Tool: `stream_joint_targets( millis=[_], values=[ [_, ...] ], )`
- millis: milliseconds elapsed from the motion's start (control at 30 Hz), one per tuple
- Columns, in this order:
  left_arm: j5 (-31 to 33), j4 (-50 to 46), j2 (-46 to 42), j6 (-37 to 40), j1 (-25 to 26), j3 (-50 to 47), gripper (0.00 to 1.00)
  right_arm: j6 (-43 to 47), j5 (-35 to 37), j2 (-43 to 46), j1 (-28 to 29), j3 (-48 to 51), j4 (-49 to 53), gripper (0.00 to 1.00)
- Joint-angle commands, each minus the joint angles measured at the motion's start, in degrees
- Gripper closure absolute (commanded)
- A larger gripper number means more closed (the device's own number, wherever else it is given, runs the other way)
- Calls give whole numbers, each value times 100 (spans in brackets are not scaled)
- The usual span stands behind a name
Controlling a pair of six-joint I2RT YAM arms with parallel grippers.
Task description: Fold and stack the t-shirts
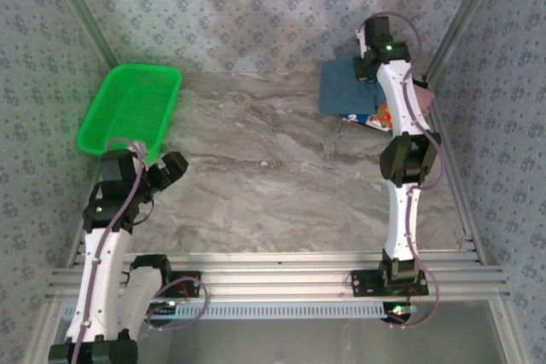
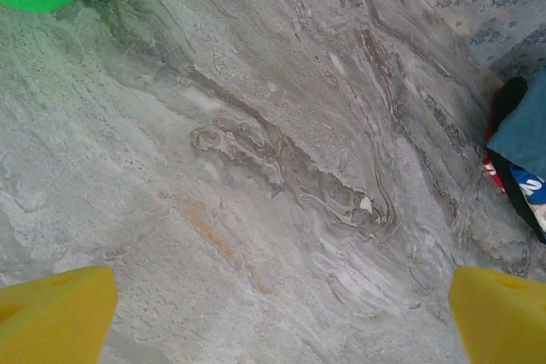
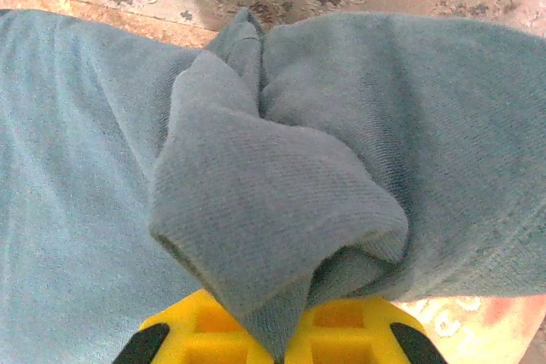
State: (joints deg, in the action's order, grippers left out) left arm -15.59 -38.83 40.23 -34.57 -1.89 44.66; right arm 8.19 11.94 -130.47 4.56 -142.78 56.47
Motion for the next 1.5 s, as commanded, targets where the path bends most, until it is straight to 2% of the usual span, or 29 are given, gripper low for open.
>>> stream_joint_targets(
  millis=[0,233,367,467,600,667,967,1200,1467],
  values=[
    [76,33,-46,11,-56,24,0,-599,-523,450,-373,-286,32,100],
    [97,33,-46,2,-53,59,0,-1118,-1168,642,-916,-79,-101,100],
    [153,-184,-41,31,-55,104,0,-1657,-1831,798,-1344,366,-374,100],
    [183,-276,-46,54,-57,138,0,-2177,-2600,1011,-1700,1007,-889,100],
    [245,-359,-68,64,-50,152,1,-2818,-3299,1382,-2061,1876,-1814,100],
    [246,-358,-84,47,-54,126,0,-3097,-3601,1440,-2193,2004,-2177,100],
    [270,-382,-134,82,-55,121,0,-3555,-4227,1043,-1972,961,-2348,100],
    [294,-381,-172,116,-52,125,0,-3775,-4336,614,-1739,-232,-2040,100],
    [299,-427,-269,117,-53,74,0,-3687,-4356,479,-1838,35,-1923,100]
  ],
)
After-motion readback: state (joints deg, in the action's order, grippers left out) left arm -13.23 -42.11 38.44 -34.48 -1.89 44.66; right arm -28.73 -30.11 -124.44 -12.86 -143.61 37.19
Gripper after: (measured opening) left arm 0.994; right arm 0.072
